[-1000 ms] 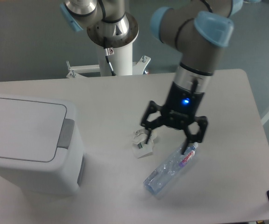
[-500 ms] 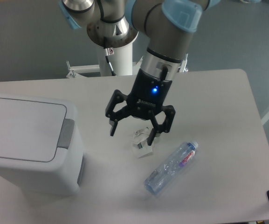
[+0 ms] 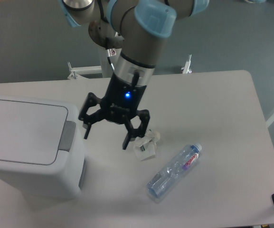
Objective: Open the trash can
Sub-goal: 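Move the open gripper across the table toward the white trash bin lid, then push the gripper fingers against the bin lid edge to swing it open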
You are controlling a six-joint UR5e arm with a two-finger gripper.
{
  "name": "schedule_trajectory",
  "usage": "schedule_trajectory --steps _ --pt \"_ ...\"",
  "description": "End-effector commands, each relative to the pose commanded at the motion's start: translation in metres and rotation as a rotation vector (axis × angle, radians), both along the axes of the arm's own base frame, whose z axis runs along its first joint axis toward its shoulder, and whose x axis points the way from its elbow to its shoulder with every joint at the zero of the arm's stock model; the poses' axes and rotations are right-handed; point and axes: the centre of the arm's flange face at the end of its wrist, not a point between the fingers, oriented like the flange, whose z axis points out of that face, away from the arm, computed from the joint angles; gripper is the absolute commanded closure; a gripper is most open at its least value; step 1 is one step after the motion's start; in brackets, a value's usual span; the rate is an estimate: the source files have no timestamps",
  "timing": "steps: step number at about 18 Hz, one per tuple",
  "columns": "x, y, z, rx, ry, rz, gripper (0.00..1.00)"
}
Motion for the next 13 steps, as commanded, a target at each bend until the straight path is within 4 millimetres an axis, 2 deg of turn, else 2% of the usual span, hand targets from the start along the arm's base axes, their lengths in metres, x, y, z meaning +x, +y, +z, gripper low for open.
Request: schedule_trajectory --steps 5,8,10,13 --pt "0.005 0.002 -0.005 -0.009 -0.006 -0.008 0.00" --pt "0.014 0.005 -0.019 -0.057 0.016 -0.013 0.00" --pt "0.013 0.007 -0.026 -0.076 0.020 -0.010 0.00" --pt "0.010 0.011 -0.023 -0.054 0.038 -0.005 0.00"
